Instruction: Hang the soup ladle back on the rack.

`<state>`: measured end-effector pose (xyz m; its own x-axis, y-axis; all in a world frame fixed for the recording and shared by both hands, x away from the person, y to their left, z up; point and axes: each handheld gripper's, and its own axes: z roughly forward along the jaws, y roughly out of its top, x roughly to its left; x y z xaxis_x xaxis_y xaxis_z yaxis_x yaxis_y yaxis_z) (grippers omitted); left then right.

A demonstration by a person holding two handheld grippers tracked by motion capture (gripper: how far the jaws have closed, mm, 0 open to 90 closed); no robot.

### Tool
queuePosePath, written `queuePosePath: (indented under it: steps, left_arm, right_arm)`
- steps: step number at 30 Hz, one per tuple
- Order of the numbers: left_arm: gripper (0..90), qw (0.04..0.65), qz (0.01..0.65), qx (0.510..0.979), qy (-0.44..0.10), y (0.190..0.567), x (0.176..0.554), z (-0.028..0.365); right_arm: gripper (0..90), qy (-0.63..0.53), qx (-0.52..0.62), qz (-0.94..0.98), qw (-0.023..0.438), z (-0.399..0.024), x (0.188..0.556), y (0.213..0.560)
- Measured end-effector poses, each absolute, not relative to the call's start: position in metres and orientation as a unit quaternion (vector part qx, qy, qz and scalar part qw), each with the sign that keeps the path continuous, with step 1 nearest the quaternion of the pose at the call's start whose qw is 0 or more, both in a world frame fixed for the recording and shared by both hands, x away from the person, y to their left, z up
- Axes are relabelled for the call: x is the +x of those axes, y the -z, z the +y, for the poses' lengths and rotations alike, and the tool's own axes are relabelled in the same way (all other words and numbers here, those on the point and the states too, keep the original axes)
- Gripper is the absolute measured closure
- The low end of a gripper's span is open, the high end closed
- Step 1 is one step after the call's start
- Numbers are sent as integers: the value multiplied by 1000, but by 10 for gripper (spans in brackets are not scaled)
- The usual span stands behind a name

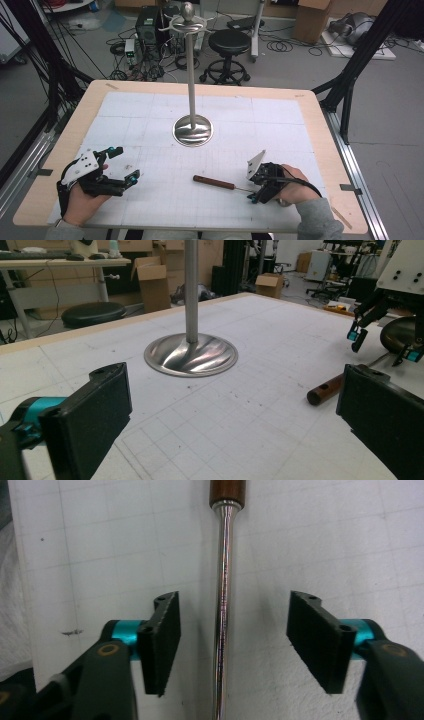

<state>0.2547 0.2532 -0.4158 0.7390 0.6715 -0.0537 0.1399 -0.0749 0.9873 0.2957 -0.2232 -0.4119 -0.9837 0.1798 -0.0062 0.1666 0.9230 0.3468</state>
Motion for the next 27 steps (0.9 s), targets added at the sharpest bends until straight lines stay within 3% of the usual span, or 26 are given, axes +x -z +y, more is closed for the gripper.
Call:
queuePosePath:
  steps: [14,21,25,27]
  left_arm:
    - [18,617,287,700,-218,416,256,253]
    - [18,618,288,699,-218,415,256,253]
    - [18,617,288,699,-218,415,256,253]
    - [18,616,287,701,-218,416,256,253]
  right_arm:
    - [701,-164,101,981,13,-222,291,412]
    - [737,-171,109,979,13,-223,293,412]
    - [830,-164,109,980,11,-221,291,412]
    - [833,-164,110,980,10,-220,292,412]
